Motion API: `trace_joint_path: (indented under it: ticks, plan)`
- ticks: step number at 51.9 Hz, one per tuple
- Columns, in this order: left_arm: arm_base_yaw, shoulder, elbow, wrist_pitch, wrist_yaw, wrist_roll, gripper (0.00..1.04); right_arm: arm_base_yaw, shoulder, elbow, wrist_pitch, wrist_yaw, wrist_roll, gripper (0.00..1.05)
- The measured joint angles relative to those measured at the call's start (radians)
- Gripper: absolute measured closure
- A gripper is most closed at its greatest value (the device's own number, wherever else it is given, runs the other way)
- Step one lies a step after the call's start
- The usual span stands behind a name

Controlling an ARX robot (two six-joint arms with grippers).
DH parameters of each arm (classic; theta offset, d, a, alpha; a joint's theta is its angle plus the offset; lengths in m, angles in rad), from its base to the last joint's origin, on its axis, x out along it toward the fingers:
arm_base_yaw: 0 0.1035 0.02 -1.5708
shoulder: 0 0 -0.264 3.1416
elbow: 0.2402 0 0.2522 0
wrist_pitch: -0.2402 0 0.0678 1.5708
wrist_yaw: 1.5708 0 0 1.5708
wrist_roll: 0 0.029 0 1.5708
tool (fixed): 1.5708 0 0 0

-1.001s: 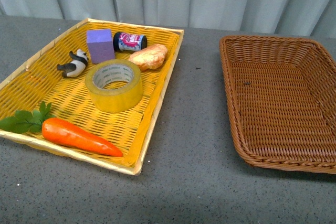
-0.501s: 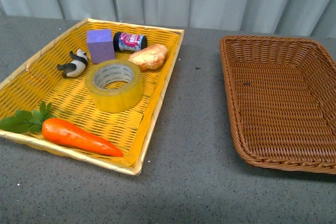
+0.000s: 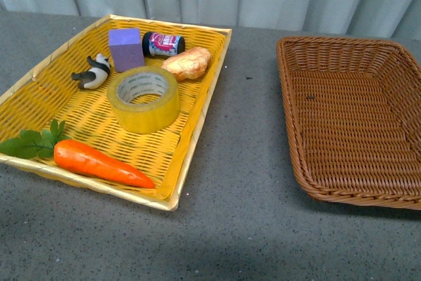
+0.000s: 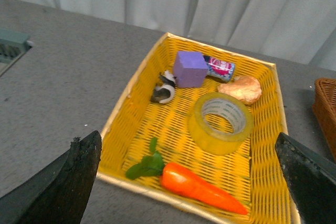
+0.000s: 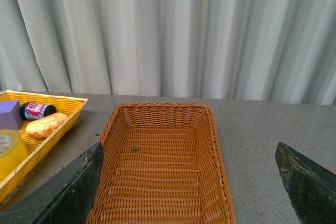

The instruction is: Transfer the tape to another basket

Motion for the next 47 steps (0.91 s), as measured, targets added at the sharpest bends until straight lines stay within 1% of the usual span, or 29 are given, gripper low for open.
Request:
trace_joint_path:
  ticks: [6,12,17,25,37,43,47]
  plan:
    - [-0.026,0.280,0.104,0.110,0.048,-0.019,0.06,0.000,0.000,0.000,0.000,0.000,0.000,0.09]
    - [-0.051,0.501,0.211,0.128,0.086,-0.025,0.06,0.000,0.000,0.000,0.000,0.000,0.000,0.09]
    - [-0.067,0.671,0.326,0.085,0.102,-0.046,0.06,0.000,0.000,0.000,0.000,0.000,0.000,0.09]
    - [-0.096,0.902,0.535,-0.005,0.092,-0.061,0.06,0.000,0.000,0.000,0.000,0.000,0.000,0.09]
    - [-0.128,1.094,0.726,-0.132,0.050,-0.079,0.06,0.000,0.000,0.000,0.000,0.000,0.000,0.09]
    - [-0.129,1.180,0.800,-0.168,0.035,-0.115,0.06,0.000,0.000,0.000,0.000,0.000,0.000,0.09]
    - [-0.123,1.231,0.856,-0.212,0.004,-0.142,0.06,0.000,0.000,0.000,0.000,0.000,0.000,0.09]
